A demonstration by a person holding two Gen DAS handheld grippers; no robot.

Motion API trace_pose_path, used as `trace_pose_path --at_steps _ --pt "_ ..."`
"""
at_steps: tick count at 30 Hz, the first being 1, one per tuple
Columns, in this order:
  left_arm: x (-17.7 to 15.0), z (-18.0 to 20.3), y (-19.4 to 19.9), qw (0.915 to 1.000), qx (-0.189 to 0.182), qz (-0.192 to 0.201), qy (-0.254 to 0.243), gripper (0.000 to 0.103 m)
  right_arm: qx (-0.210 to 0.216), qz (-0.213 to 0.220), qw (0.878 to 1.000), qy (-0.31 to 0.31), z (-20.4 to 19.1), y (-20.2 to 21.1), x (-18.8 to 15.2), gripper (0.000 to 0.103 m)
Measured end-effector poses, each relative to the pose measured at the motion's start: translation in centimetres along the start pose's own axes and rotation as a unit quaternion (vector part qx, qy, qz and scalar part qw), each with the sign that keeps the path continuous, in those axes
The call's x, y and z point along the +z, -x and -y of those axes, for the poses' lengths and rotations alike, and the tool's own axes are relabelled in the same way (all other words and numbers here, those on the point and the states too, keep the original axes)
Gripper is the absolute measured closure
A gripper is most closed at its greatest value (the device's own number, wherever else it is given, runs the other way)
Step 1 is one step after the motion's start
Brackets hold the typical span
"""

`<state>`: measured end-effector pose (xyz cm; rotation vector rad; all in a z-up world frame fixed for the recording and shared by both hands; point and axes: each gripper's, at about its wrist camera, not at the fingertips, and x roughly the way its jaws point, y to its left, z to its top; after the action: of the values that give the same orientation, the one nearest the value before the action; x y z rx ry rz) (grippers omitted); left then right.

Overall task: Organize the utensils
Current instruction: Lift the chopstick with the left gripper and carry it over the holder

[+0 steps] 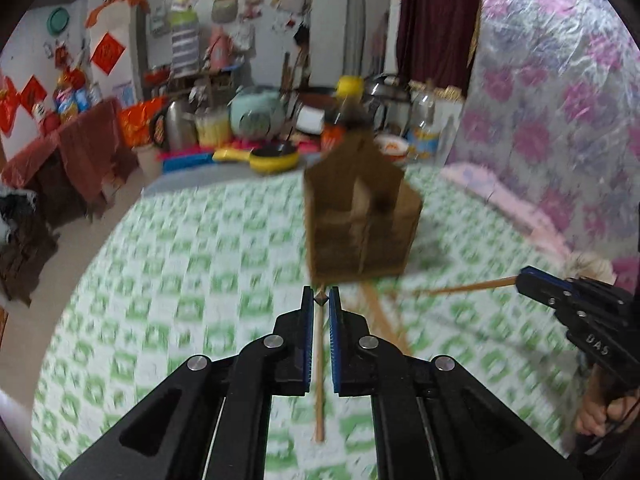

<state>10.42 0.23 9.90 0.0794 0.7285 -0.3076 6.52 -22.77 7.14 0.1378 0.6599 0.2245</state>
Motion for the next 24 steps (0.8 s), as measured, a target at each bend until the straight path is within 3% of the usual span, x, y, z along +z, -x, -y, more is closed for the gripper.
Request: trace_pose_path --at_steps 5,14,17,24 --pt "5.5 0.9 0.7 0.9997 -0.004 0.023 0.001 0.095 -0.015 0.049 0.999 -0.003 0.6 1.3 5.4 0.097" --pt "12.1 2.0 4.7 0.9921 -0.004 0.124 0.015 0.095 -0.012 0.169 0.985 -0.045 2.1 3.8 12.3 0.096" --pt "12.9 2.3 3.7 0.9907 -0.001 0.134 0.021 0.095 -0.028 0.209 0.976 -0.046 1.8 2.8 13.5 0.096" --pt "12.6 0.8 -2.9 0.9913 0.011 0.117 0.06 0.095 -0.045 0.218 0.975 -0.022 -0.1 -2.2 14.1 0.097"
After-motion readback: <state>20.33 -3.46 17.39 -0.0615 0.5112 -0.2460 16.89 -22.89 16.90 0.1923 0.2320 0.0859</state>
